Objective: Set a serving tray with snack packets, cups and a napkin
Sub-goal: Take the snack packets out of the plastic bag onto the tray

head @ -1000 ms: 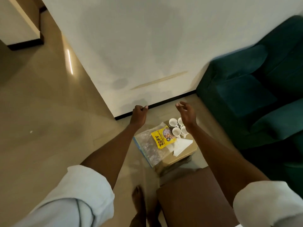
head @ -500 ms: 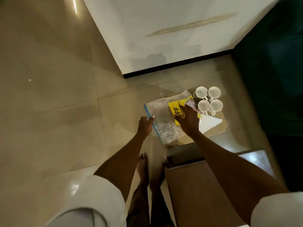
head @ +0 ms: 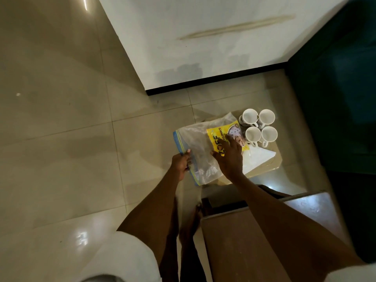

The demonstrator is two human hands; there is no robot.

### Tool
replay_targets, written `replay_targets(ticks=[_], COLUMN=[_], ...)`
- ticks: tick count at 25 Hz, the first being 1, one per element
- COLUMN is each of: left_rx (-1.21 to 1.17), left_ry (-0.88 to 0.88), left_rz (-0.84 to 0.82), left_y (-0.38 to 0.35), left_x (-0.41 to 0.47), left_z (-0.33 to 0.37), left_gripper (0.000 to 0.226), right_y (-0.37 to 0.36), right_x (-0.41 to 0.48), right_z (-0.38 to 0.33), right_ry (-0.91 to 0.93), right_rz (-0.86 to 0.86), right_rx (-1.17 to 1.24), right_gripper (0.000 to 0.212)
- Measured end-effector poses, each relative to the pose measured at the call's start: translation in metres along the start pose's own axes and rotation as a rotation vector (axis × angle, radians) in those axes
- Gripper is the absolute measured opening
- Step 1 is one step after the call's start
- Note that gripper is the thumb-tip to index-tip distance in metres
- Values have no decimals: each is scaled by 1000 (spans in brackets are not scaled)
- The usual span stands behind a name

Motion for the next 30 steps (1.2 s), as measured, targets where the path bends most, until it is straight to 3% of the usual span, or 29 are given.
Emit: replay_targets(ticks=[4, 8, 11, 13, 14, 16, 18, 20, 21, 23, 26, 28, 30], left_rx=[-42, -29, 93, 316, 472, 739, 630, 398, 320, 309, 431, 424, 232], left_ry=[21, -83, -226, -371, -441, -578, -584, -444, -369, -277, -257, -262, -225], left_rz=[-26, -59, -59, -70, -11, 330, 551, 511, 429, 307, 292, 275, 214], left_y=[10, -3, -26, -42, -47, -38, -16, 5, 12, 28, 48, 51, 49], left_x=[-24, -85, -130, -158, -170, -197, -222, -229, -232, -240, -271, -293, -321], left_z=[16, 58, 97, 124, 135, 149, 154, 154, 157, 163, 172, 180, 186], left_gripper=[15, 14, 20, 27, 29, 39, 62, 93, 98, 68, 16, 13, 13], right_y=[12, 42, 73, 106, 122, 149, 164, 167, 169, 172, 194, 213, 236], right_x=[-10, -40, -51, -46, -43, -40, -45, -58, -65, -81, -101, -110, -123], right_z=[-19, -75, -109, -126, -134, -148, -163, -178, -183, -192, -204, -210, -215], right_ry=[6, 112, 55, -9, -33, -31, 46, 125, 160, 210, 267, 325, 376], right_rz=[-57, -155, -84, -17, 9, 17, 10, -12, -26, -30, 10, 41, 58], right_rx=[69, 103, 70, 64, 70, 73, 41, 17, 5, -5, 16, -16, -54], right_gripper=[64, 64, 47, 26, 18, 14, 19, 29, 33, 39, 48, 50, 49])
Point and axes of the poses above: each hand's wrist, its own x-axis towards the middle knuckle, its own y-axis out of the back of the hand, z = x × y, the point moved 3 cm from there along x, towards the middle knuckle, and after that the axes turned 3 degrees about z, right-handed, at the moved point
